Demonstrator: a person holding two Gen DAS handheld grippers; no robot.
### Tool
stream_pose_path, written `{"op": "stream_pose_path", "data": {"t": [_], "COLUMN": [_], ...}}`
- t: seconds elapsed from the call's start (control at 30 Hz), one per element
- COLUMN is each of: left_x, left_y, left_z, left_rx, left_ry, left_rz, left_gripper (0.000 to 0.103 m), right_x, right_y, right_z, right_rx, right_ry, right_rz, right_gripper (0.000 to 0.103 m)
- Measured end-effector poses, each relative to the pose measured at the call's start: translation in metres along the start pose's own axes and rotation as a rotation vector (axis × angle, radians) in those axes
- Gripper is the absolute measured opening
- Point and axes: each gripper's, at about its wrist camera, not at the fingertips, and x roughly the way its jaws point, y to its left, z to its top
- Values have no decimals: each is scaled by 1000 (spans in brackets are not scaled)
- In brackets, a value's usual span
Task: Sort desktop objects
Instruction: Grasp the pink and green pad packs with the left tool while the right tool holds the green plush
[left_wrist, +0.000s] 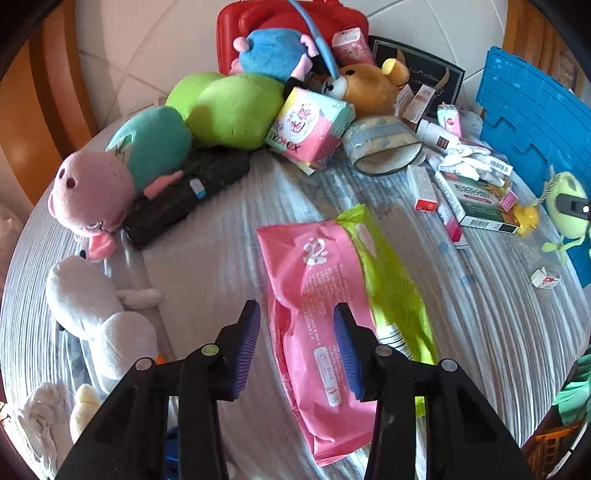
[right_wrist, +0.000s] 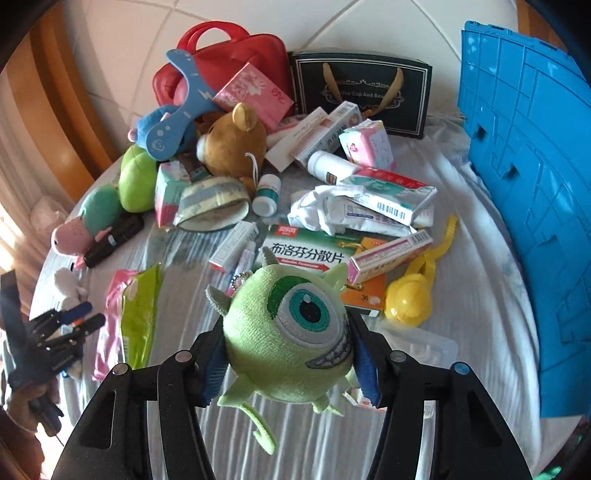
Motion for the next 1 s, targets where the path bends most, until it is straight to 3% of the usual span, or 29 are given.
{"op": "stream_pose_path", "data": {"t": [0.07, 0.1, 0.17, 0.23, 0.3, 0.4, 0.5, 0.6, 0.73, 0.8, 0.87, 0.9, 0.93, 0.97, 1.0], "left_x": [6, 7, 8, 10, 15, 24, 42, 51, 50, 50, 55, 52, 47, 42, 38], "left_y": [2, 4, 5, -1, -9, -20, -22, -15, -28, -30, -24, -25, -30, -36, -44], "left_z": [-3, -4, -1, 3, 7, 14, 19, 19, 19, 18, 18, 18, 19, 21, 23], "left_rx": [-23, -45, -77, -76, -49, -40, -92, -196, -77, -80, -128, -121, -88, -54, -11], "left_ry": [8, -3, -19, -9, 3, 18, 99, 125, 57, 53, 101, 88, 69, 59, 49], "left_rz": [27, 17, 0, -7, -12, 34, 135, 83, 119, 132, 23, 11, -25, -46, -19], "left_gripper": [52, 62, 67, 80, 81, 83, 102, 103, 103, 103, 101, 92, 64, 55, 50], "right_x": [-7, -9, -10, -10, -11, -12, -15, -14, -10, -9, -10, -10, -10, -11, -12], "right_y": [5, 6, 9, 9, 10, 10, 7, 4, 2, 2, 3, 2, 3, 3, 3], "right_z": [-2, -3, -5, -8, -10, -11, -12, -14, -16, -15, -13, -12, -10, -9, -7], "right_rx": [-5, -9, -9, -7, -3, 6, 20, 36, 49, 52, 52, 53, 55, 55, 52], "right_ry": [-9, -10, -3, 2, 4, 4, 3, 8, 22, 23, 20, 18, 18, 16, 12], "right_rz": [-1, -2, 0, -1, 1, 1, 5, 18, 39, 49, 53, 55, 60, 63, 62], "right_gripper": [58, 58, 58, 58, 58, 58, 58, 58, 58, 58, 58, 59, 59, 59, 59]}}
